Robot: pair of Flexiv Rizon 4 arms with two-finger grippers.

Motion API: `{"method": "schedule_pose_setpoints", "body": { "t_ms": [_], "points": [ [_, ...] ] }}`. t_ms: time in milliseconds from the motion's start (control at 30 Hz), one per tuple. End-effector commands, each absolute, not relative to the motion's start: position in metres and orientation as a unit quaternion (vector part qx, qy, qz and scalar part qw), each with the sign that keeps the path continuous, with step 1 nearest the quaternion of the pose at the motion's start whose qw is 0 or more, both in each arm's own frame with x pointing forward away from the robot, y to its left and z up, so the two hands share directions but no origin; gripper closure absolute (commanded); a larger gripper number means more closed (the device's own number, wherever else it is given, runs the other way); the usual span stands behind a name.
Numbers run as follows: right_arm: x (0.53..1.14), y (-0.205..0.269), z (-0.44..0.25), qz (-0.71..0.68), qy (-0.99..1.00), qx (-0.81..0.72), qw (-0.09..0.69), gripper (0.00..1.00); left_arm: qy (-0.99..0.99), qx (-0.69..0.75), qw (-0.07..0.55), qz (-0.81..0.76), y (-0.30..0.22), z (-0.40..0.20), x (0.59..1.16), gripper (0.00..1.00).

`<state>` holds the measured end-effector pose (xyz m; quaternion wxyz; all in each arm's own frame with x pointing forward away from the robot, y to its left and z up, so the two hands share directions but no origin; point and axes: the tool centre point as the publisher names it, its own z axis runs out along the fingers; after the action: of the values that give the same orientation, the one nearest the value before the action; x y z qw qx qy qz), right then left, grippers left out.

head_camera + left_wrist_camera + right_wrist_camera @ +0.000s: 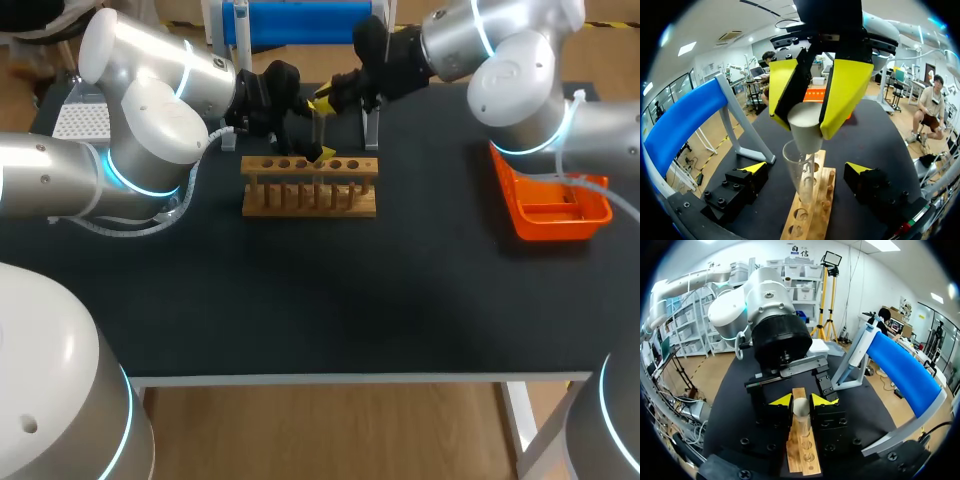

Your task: Invert the test tube, pick up the pipette, mount the tip to pipette, aspirate from beaker and dispense into the tube, eject the tip, return the pipette, and cap with the stopper.

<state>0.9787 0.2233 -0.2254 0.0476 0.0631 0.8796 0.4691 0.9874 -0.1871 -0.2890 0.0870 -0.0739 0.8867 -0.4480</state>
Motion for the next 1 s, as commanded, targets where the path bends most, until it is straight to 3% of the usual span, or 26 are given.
{"method": "schedule_pose_setpoints", "body": {
  "t_ms": [33,1000],
  "points": [
    [0.978,0.223,-0.230,0.467,0.881,0.065,0.047,1.00,0.887,-0.074,0.086,-0.447,-0.187,-0.288,0.988,0.00],
    [0.976,0.222,-0.229,0.471,0.878,0.062,0.049,1.00,0.887,-0.074,0.086,-0.447,-0.187,-0.288,0.988,0.00]
  ]
}}
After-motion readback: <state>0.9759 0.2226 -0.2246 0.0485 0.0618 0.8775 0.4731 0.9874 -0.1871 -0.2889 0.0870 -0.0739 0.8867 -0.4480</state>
